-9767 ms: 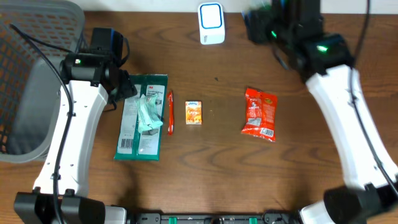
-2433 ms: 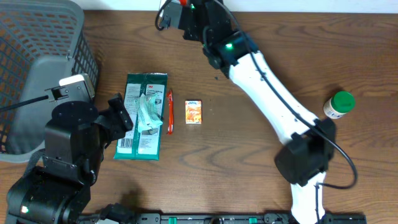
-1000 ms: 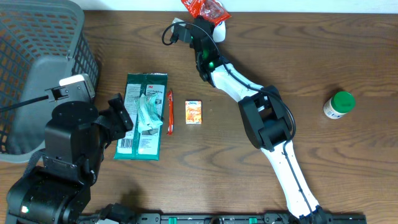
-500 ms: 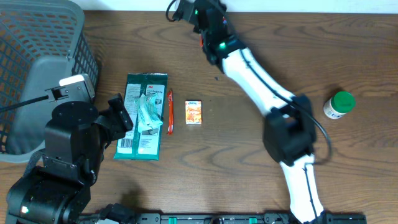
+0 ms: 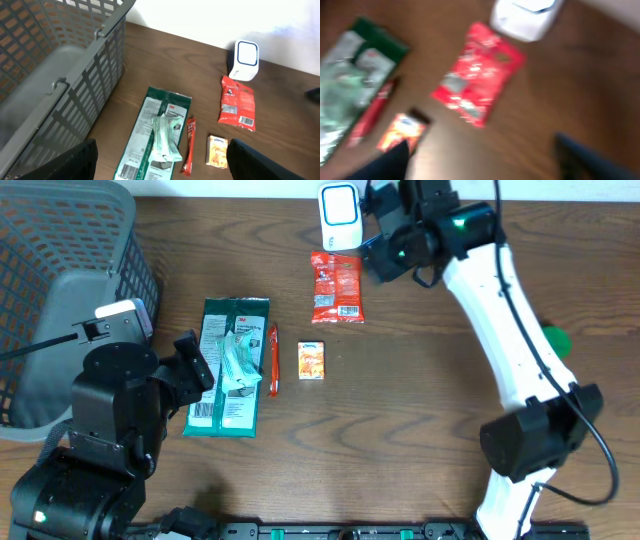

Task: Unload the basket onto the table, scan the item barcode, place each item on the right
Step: 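Carry the red snack bag right and drop it beside the jar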

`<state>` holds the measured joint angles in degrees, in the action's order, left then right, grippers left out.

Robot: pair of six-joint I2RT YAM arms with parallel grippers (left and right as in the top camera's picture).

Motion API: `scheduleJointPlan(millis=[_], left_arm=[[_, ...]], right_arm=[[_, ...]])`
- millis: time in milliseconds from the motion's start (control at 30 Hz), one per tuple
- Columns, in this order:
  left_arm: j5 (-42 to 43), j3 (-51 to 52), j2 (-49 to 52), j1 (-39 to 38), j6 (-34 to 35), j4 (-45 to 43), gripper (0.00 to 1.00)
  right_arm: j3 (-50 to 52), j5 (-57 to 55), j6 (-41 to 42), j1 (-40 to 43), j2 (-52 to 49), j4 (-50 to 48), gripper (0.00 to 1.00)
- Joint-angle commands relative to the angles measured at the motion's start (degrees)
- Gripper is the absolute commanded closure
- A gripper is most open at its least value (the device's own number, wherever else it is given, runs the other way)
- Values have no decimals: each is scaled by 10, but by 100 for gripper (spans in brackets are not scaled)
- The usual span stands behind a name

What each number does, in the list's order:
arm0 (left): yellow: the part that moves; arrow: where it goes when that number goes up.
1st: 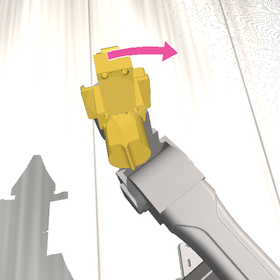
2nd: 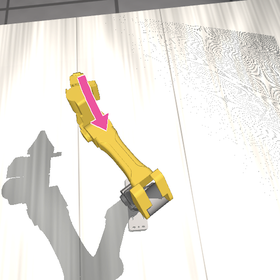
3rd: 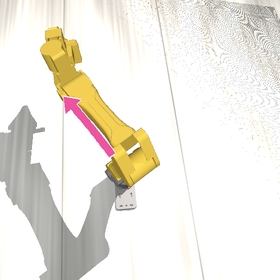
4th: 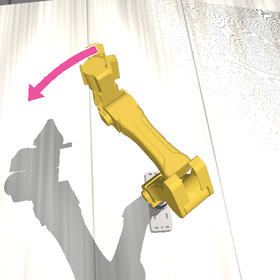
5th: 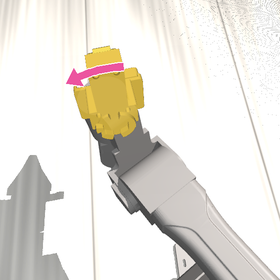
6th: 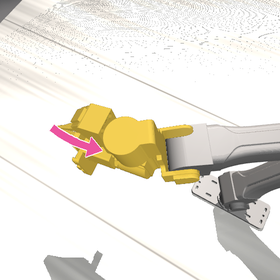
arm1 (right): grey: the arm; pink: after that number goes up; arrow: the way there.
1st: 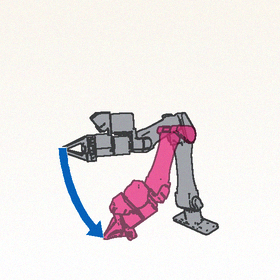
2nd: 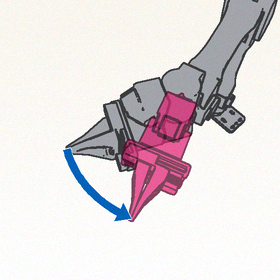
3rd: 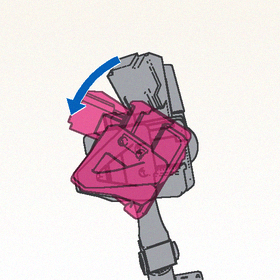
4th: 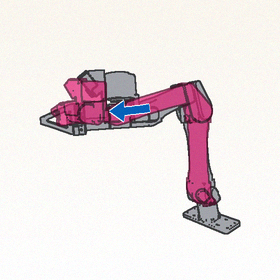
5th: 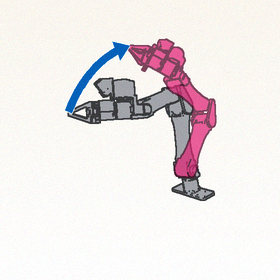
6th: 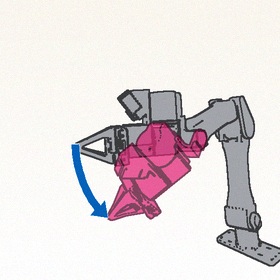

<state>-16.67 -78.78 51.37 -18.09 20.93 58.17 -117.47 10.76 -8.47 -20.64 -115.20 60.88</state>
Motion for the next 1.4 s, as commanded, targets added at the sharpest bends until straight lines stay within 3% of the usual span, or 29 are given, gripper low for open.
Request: scheduleJointPlan(millis=[0, 133, 333, 467, 500, 700, 933, 1033, 1067, 1100, 1133, 1167, 1233, 1367], left_arm=[[-6, -2, -1, 2, -5, 1, 18], [-6, -2, -1, 2, -5, 1, 18], [-6, -2, -1, 2, -5, 1, 18], [-6, -2, -1, 2, -5, 1, 18], [-6, -2, -1, 2, -5, 1, 18], [-6, -2, -1, 2, -5, 1, 18], [-6, -2, -1, 2, -5, 1, 18], [-6, -2, -1, 2, -5, 1, 18], [-6, -2, -1, 2, -5, 1, 18], [-6, -2, -1, 2, -5, 1, 18], [-6, -2, -1, 2, -5, 1, 18], [-6, -2, -1, 2, -5, 1, 18], [-6, -2, -1, 2, -5, 1, 18], [-6, -2, -1, 2, -5, 1, 18]], right_arm=[[38, 103, 98, -7, -58, -28, 4], [56, 103, 137, 0, -151, -101, 16], [56, 106, 164, 9, -229, -186, 20], [56, 106, 161, 11, -230, -183, 67], [56, 106, 161, 14, -226, -180, 99], [56, 78, 110, 50, -165, -85, 99], [56, -190, 115, 115, -81, 191, 99], [60, -234, 123, 142, -81, 225, 95], [60, -234, 123, 148, -81, 224, 87], [59, -233, 123, 167, -81, 216, 42], [59, -233, 123, 174, -81, 213, 17], [59, -233, 121, 181, -81, 209, 3], [47, -232, 105, 187, -80, 210, 1], [24, -133, 58, 169, -59, 223, 9]])
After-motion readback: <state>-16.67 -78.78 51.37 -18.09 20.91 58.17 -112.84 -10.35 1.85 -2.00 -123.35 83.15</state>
